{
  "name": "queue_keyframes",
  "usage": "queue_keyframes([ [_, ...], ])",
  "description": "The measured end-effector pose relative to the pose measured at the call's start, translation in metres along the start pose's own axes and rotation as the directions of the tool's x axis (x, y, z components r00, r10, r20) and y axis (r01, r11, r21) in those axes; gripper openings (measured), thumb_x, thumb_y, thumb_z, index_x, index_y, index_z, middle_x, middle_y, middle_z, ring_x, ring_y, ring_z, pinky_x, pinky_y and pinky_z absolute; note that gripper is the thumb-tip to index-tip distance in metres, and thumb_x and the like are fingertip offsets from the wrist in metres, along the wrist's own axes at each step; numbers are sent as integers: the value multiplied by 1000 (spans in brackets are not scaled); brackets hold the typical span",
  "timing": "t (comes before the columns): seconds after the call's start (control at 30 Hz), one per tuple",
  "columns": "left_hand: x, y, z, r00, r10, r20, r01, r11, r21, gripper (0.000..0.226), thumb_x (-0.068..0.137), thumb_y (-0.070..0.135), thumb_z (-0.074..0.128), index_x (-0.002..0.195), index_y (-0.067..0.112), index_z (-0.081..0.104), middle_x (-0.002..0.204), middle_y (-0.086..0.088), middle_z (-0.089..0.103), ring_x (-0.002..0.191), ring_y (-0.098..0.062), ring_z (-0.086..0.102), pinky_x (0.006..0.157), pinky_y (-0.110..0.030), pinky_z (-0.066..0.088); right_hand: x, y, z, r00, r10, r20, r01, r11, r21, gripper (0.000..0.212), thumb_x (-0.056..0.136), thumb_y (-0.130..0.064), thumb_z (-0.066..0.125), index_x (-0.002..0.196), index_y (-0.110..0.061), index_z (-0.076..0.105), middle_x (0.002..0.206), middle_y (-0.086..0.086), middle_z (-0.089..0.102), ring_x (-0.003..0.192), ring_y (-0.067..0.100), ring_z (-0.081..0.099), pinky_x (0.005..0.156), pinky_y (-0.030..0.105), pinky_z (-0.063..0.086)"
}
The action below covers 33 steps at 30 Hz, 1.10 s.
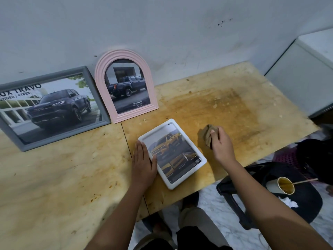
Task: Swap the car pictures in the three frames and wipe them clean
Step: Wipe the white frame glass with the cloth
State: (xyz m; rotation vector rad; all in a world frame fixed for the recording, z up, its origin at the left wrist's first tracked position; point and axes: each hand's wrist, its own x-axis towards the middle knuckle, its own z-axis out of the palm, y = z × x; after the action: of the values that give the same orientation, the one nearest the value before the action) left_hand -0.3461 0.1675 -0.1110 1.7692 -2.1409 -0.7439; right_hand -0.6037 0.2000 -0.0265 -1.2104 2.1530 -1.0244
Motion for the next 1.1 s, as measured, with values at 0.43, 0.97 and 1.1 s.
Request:
queue_keyframes([
  [0.43, 2, 17, -7, 991, -136, 5, 136, 989, -57, 72, 97, 32, 39, 148, 6, -4, 158, -9, -4, 145, -20, -7, 116, -31, 0, -15, 41, 19, 990, 24, 135, 42, 886, -462, 32, 90, -14, 51, 122, -11, 50, 118, 9, 56, 110, 27, 50, 91, 41, 43],
  [0.97, 32, 24, 2, 1000, 0, -1, 0, 998, 70, 61, 96, 4, 29, 147, 1, -5, 157, -14, -3, 145, -21, -9, 111, -27, -16, 29, -11, 20, 1000, -12, 2, 13, 973, -228, 21, 93, -10, 44, 110, -17, 54, 112, -4, 59, 102, 19, 56, 86, 42, 43],
  [1.1, 31, 24, 3, 1000, -2, -20, 3, 1000, 18, 60, 97, 4, 30, 147, 3, -2, 157, -14, -1, 145, -20, -7, 109, -23, -17, 31, -33, 61, 917, -219, 335, 331, 884, -329, 47, 87, -11, 50, 133, -18, 45, 133, 6, 53, 120, 26, 51, 96, 39, 40],
])
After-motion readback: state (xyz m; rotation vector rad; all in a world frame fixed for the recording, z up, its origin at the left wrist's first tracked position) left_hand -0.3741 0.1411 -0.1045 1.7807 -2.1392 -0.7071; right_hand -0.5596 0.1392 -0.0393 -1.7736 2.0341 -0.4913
